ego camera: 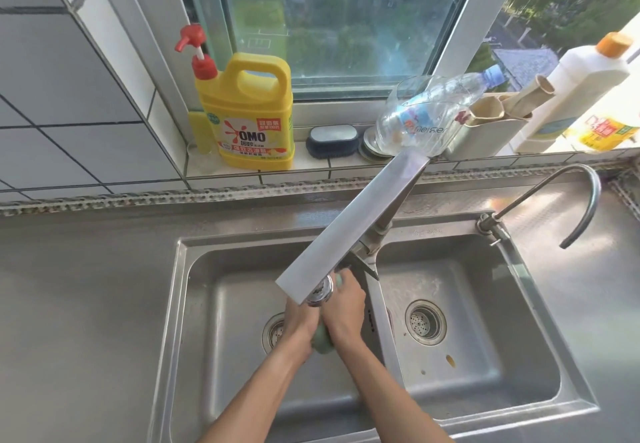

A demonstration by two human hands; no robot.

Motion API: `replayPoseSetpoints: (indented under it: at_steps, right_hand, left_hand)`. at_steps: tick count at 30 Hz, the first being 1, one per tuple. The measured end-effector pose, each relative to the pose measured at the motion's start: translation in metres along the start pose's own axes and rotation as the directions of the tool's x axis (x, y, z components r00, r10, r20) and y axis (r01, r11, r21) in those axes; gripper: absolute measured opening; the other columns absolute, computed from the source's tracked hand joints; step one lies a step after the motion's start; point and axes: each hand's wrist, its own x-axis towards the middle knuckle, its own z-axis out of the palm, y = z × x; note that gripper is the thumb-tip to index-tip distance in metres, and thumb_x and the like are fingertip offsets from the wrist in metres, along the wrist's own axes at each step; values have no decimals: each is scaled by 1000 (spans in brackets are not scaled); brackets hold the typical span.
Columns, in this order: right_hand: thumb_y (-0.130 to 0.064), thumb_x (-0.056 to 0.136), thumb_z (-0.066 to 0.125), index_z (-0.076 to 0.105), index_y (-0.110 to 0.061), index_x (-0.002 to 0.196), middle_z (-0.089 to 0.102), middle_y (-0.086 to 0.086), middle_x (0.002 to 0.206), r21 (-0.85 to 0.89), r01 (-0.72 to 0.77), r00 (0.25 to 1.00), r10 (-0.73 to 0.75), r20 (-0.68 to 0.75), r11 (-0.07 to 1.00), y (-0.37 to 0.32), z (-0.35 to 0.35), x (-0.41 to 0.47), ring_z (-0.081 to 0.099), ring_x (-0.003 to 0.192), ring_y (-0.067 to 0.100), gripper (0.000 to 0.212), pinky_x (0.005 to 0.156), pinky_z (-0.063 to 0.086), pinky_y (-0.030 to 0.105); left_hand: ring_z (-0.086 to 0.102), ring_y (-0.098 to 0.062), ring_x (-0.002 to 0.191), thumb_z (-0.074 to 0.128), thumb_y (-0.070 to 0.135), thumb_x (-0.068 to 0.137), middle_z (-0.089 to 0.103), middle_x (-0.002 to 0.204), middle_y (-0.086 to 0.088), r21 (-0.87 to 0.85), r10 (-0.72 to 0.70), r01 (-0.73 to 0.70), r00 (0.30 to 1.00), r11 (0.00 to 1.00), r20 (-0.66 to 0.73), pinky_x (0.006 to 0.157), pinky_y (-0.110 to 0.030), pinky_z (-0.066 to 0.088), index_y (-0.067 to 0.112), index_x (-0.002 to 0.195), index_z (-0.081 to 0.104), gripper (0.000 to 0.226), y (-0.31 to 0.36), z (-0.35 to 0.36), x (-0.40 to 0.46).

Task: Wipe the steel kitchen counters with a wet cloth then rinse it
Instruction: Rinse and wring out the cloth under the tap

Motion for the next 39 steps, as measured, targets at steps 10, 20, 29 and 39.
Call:
replayPoseSetpoints:
  at_steps: [10, 20, 29, 39]
  right_hand:
    - [-39, 93, 49, 51, -23, 94, 71, 3, 93, -120, 132, 982, -113, 149, 984, -4, 2, -14, 64, 86, 34, 16, 76, 54, 44]
    - [-42, 85, 40, 57, -21, 103, 71, 9, 101, -164, 118, 961, -72, 266, 979, -5, 0, -21, 65, 93, 39, 32, 76, 52, 42]
    - [-38, 90, 38, 53, -20, 97, 69, 5, 92, -219, 94, 971, -40, 237, 971, 0, 2, -25, 63, 86, 37, 24, 75, 53, 43]
    - [-41, 101, 43, 47, -20, 93, 68, 8, 101, -202, 55, 989, -25, 146, 978, -5, -4, -2, 61, 87, 33, 24, 76, 49, 43]
  left_hand:
    - [51, -11, 65, 65, 26, 79, 57, 67, 8, -145, 36, -22, 995, 989, 89, 67, -29, 46, 23, 75, 51, 15, 1, -11, 14]
    - [57, -13, 61, 73, 26, 72, 61, 67, 2, -154, -69, 84, 993, 985, 99, 68, -30, 48, 22, 71, 57, 16, 15, -19, 21]
    - [58, -5, 54, 69, 9, 80, 63, 64, 6, -52, 12, -9, 998, 999, 65, 51, -22, 50, 23, 67, 59, 21, 9, -18, 19]
    - [56, -15, 73, 65, 9, 99, 62, 73, -1, 82, 88, -101, 985, 991, 150, 71, -31, 49, 13, 79, 57, 21, 26, -7, 5]
